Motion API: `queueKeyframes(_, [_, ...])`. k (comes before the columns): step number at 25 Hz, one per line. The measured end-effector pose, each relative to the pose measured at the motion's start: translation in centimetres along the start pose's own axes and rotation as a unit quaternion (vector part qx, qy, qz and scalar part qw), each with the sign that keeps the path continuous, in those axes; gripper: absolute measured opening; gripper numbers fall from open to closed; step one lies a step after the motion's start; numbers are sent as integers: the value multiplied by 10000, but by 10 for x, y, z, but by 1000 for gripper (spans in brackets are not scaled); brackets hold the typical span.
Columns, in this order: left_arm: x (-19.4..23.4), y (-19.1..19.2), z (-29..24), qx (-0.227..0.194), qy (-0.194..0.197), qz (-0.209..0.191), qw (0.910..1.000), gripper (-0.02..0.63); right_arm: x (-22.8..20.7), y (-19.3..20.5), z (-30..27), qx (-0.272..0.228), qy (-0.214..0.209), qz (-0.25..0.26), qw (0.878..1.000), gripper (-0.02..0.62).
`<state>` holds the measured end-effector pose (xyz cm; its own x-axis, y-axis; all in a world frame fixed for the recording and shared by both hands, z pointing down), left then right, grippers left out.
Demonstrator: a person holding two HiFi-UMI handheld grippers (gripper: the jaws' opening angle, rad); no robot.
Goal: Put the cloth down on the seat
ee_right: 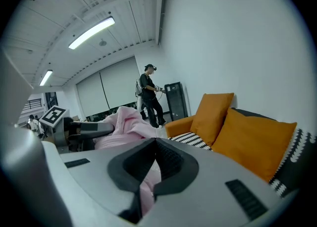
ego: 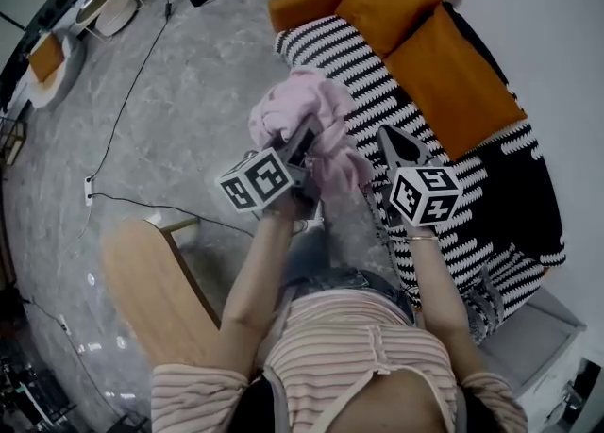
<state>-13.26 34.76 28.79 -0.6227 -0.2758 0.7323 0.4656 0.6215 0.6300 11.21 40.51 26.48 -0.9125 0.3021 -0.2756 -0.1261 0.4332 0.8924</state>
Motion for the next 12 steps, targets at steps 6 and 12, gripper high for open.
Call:
queueKeyframes(6, [32,-46,-31,31,49,115,9999,183,1,-25,-61,21,31,-51,10000,8])
queueKeyframes(12, [53,-76,-63,121,130,152,9997,183,-5,-39,-97,143,185,-71,9997,8])
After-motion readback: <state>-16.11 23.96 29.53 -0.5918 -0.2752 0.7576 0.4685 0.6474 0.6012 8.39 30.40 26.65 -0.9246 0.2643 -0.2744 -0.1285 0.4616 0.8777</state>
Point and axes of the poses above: the fingertips, and each gripper's own axes: z backward along the fingers, x to its left, y out of its underside, the point moved 10 cm from there along z, backward along the fingers, and after that the axes turned 4 degrees about -y, right-handed, at the moved point
